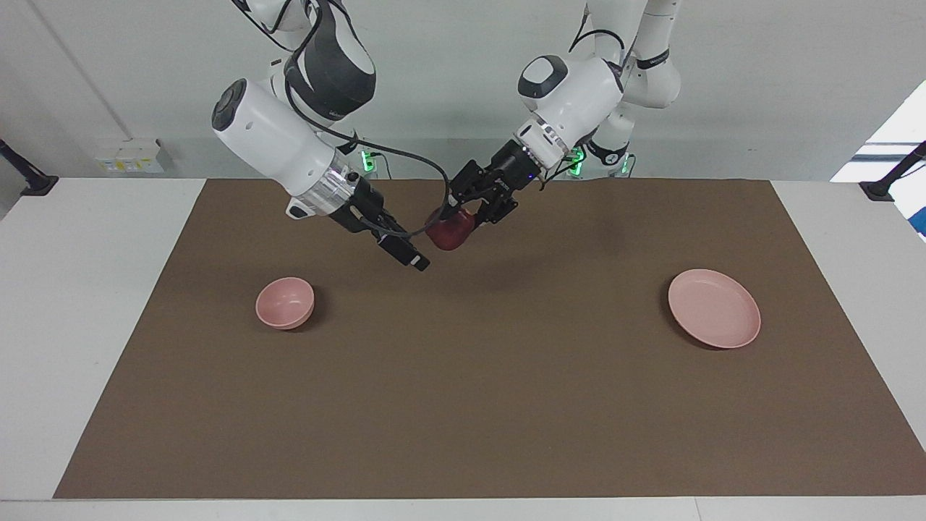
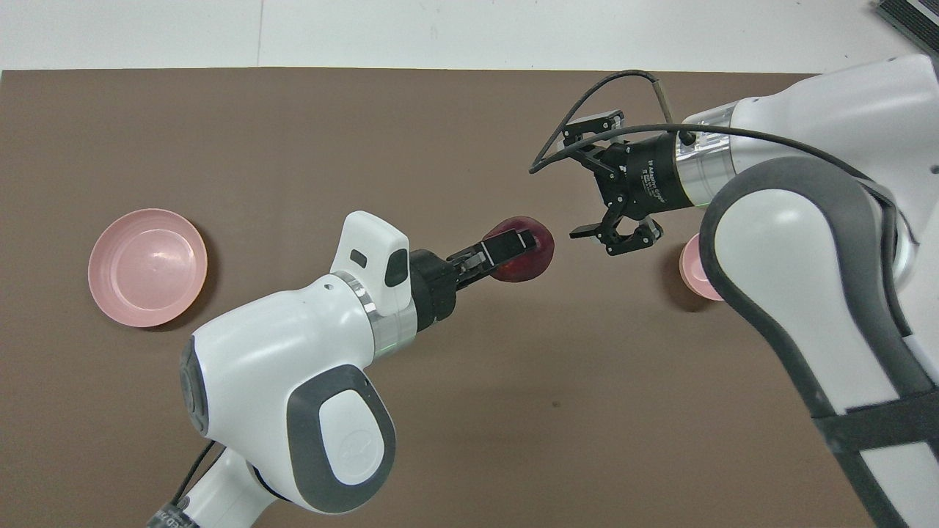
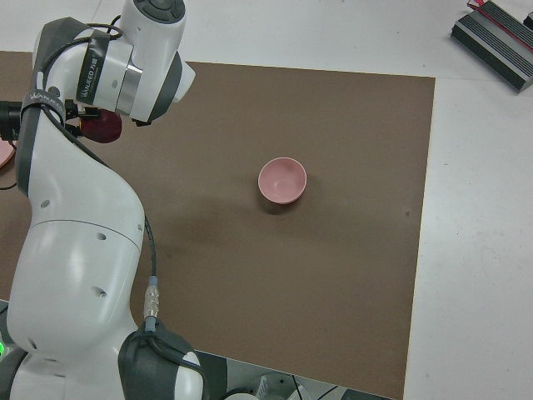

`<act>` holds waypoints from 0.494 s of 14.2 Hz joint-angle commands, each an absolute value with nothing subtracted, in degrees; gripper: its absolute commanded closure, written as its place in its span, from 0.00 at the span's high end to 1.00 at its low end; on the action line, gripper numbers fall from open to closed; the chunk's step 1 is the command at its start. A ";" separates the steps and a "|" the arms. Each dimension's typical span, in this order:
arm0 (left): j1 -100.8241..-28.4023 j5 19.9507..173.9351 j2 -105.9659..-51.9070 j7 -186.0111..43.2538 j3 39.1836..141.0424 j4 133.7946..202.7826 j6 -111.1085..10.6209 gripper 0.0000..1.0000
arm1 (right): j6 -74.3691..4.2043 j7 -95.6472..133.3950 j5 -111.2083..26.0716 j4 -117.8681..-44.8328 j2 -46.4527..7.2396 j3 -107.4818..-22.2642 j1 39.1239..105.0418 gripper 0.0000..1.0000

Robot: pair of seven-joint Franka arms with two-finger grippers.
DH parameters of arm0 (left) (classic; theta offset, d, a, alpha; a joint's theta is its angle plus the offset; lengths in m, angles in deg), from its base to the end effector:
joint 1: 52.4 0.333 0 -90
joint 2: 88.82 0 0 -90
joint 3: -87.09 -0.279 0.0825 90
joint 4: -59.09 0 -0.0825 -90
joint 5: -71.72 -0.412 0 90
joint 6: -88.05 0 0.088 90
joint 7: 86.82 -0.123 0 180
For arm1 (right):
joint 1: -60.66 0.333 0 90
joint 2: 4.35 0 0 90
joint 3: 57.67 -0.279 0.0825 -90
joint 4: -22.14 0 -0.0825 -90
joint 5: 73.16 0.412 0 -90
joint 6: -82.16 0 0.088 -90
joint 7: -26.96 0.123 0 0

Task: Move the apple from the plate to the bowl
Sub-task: 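Close the right gripper on the apple held by the left gripper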

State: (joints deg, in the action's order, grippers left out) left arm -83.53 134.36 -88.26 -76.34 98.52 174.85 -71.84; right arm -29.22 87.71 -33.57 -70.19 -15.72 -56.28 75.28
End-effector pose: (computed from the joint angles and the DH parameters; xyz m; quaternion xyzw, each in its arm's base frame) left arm 0.4884 -0.3995 0.4545 0.8690 0.1531 0.1281 0.4527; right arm 0.6339 0.2041 0.4809 -0.8190 0.4716 0.1425 0.2942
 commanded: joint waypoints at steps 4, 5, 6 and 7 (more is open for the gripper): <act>-84.39 135.61 -88.91 -76.27 98.25 174.84 -73.40 0.00 | -20.41 88.48 -32.64 -70.15 -14.64 -56.53 74.90 1.00; -84.39 135.53 -88.91 -76.54 98.25 174.93 -73.40 0.00 | -19.01 88.40 -32.64 -70.15 -14.55 -56.53 74.90 1.00; -84.39 135.53 -88.91 -76.54 98.25 174.84 -73.40 0.00 | -18.82 88.40 -32.64 -70.23 -14.46 -56.53 74.90 1.00; -84.39 135.53 -88.91 -76.54 98.25 174.93 -73.40 0.00 | -19.08 88.40 -32.55 -70.41 -14.55 -56.53 75.24 1.00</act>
